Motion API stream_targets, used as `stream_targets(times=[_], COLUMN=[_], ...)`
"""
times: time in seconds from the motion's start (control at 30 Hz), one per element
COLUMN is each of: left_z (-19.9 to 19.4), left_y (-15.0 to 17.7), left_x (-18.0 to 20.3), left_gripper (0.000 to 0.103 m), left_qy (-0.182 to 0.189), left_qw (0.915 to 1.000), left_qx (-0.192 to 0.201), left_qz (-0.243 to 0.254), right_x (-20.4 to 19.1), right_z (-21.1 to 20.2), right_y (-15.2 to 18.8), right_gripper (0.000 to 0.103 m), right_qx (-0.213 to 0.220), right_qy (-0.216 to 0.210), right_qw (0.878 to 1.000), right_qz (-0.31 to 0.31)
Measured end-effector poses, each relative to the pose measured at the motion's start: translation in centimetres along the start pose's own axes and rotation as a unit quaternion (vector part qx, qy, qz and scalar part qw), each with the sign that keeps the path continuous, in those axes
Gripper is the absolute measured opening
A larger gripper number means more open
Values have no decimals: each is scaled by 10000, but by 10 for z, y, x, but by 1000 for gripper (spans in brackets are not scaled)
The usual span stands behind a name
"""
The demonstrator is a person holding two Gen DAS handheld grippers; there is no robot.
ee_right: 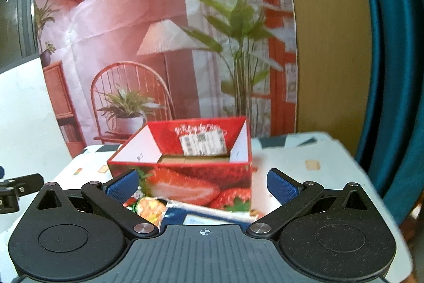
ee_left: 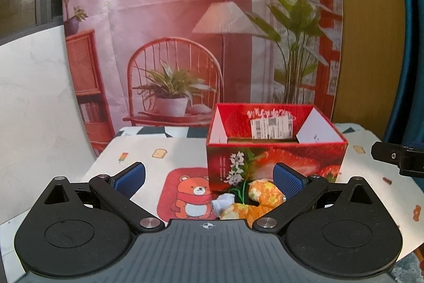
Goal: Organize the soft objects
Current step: 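Move both grippers down to the blue-and-white plastic packet beside the box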
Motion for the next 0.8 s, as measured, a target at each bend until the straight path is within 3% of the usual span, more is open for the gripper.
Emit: stream_targets(times=[0.23, 0.8], left_z=[36, 85], left_y=[26, 76], left_x=[4, 20], left_gripper=[103, 103], left_qy=[24, 370], left_qw=[9993, 9959], left_qx=[-375, -824], left_qz=[-16, 40], right_x=[14, 29], right_z=[26, 75], right_y=[35, 106], right_gripper=[103, 103], right_qx=[-218, -1139], right_qy=[34, 154], right_qw=[9995, 9933], right_qz=[217, 97])
Point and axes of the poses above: each gripper's, at about its wrist camera, not at the fingertips, and z roughly the way its jaws point, x to its right, y to its underside, the point moved 7 cm from there along z, roughly the way its jaws point, and after that the axes turned 7 degrees about x, right-handed, at the moved point
